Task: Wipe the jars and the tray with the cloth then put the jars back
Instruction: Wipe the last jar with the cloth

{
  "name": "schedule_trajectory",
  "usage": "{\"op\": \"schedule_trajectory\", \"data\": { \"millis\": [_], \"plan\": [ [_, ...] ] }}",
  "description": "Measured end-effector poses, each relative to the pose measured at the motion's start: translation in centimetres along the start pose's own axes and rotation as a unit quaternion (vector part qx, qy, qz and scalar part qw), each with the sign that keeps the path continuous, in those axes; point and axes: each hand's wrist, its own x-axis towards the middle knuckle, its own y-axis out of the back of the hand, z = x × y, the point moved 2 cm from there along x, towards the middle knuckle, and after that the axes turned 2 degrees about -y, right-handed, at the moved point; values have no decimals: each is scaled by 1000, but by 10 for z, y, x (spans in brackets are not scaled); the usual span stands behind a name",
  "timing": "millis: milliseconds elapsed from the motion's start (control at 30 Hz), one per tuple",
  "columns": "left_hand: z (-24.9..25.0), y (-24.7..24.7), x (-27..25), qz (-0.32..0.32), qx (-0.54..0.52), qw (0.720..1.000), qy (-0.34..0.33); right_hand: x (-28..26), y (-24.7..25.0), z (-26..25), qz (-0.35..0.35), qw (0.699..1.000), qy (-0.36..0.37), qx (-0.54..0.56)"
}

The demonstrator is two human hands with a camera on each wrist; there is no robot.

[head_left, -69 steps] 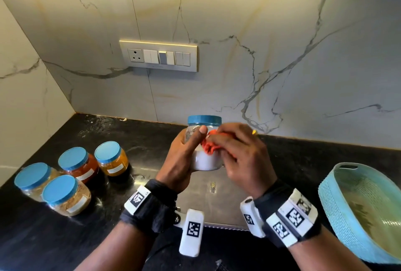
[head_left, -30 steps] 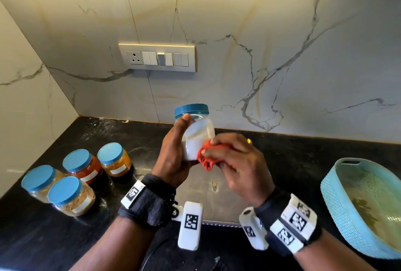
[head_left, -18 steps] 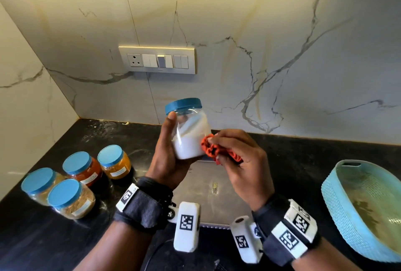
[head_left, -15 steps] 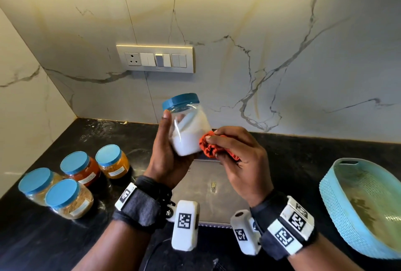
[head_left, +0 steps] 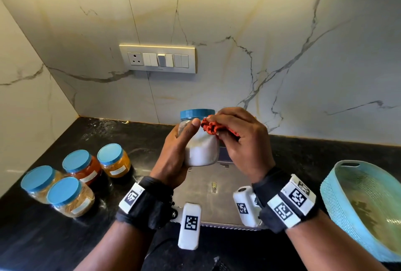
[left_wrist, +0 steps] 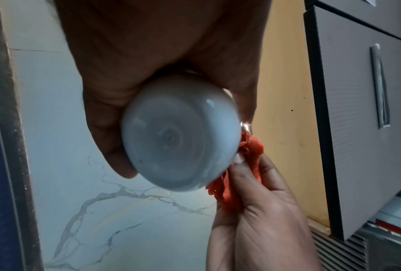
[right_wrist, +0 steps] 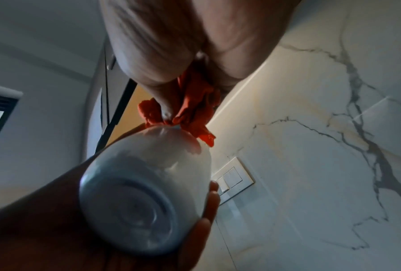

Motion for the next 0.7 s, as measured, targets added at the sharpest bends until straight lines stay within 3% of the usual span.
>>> {"op": "schedule_trajectory", "data": {
  "millis": [233, 400, 467, 700],
  "plan": [
    [3, 4, 3, 9, -44, 999, 27, -41, -3, -21, -67, 994, 86, 2],
    [0, -5, 2, -18, -29, 999, 23, -3, -1, -1, 25, 998, -20, 53],
    [2, -5, 3, -11, -32, 999, 21, 2, -1, -2, 39, 997, -31, 65],
    [7, 5, 6, -13, -58, 998, 33, -43, -4, -16, -42, 996, 72, 36]
  ]
}}
